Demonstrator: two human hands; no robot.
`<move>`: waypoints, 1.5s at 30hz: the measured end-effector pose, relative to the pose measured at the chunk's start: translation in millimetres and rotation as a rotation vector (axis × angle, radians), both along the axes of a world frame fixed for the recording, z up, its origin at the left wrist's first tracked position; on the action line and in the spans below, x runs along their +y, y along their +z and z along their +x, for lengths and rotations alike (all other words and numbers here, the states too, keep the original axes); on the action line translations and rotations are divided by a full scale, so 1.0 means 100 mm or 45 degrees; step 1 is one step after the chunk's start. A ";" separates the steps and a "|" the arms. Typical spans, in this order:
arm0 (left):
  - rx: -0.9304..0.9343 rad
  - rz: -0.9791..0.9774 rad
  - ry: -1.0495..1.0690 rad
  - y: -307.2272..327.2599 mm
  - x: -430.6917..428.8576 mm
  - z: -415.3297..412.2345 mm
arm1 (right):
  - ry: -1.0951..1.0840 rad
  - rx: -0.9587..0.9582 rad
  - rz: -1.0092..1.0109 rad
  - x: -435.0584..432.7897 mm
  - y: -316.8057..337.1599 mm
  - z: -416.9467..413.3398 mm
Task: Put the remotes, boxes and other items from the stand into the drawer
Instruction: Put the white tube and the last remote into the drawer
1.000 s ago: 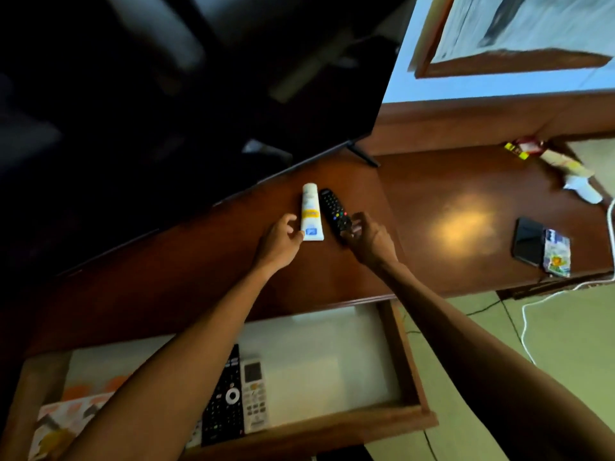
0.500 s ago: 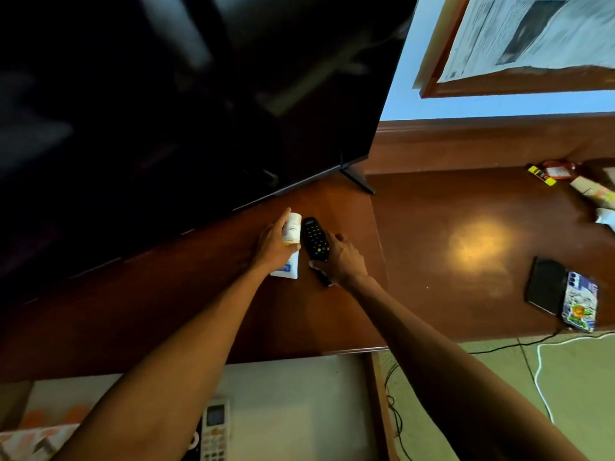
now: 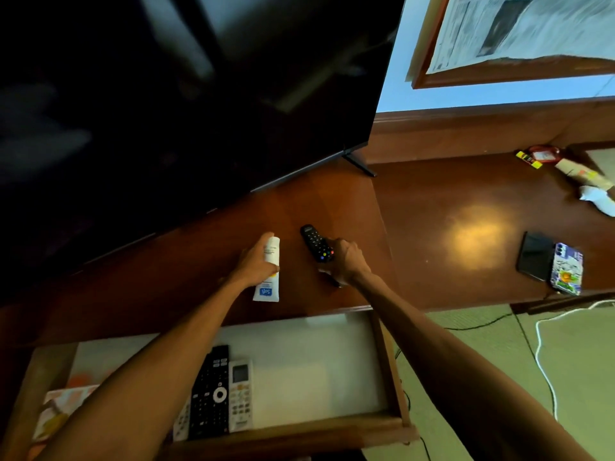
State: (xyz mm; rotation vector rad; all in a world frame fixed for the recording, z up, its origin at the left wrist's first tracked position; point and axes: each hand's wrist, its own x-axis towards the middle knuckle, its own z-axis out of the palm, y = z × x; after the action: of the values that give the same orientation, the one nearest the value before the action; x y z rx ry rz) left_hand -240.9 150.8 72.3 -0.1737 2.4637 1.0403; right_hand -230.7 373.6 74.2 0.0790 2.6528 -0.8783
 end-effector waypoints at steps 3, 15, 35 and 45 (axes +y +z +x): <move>0.003 0.096 -0.002 0.01 -0.25 0.43 | 0.012 -0.049 0.009 -0.13 0.10 0.38; -0.117 0.216 -0.359 -0.19 -0.90 2.03 | -0.058 -0.168 -0.078 -0.60 0.03 2.04; 0.080 -0.363 -0.337 -1.23 -0.21 2.13 | -0.079 -0.341 0.152 -0.57 -1.00 2.10; 0.201 -0.698 -0.482 -1.27 -0.28 2.15 | 0.155 -0.248 0.134 -0.84 -1.25 2.20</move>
State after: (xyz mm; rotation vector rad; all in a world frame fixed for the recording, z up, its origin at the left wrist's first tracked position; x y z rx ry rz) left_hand -25.5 122.4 -55.1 0.2088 2.7236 0.2177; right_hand -10.7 289.2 -50.4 0.0269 2.4910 -0.6573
